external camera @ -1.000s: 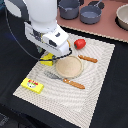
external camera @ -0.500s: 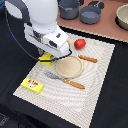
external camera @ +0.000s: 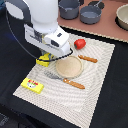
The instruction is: Interact with the objects in diverse but meaningful ways.
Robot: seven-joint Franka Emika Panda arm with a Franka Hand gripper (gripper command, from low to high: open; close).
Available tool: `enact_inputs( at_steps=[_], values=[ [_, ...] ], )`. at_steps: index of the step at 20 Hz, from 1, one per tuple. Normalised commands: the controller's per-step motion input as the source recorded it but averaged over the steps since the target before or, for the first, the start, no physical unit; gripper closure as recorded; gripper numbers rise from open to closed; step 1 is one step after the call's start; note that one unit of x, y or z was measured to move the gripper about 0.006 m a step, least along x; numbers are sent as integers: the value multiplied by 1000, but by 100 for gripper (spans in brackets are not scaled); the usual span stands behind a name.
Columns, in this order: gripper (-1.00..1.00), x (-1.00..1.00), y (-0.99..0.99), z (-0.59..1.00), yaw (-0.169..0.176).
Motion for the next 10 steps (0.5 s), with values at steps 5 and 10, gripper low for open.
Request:
enact_inputs(
  at_steps=[5, 10],
  values=[
    [100, 29, -58, 1000, 0],
    [100, 805, 0, 797, 8]
  ],
)
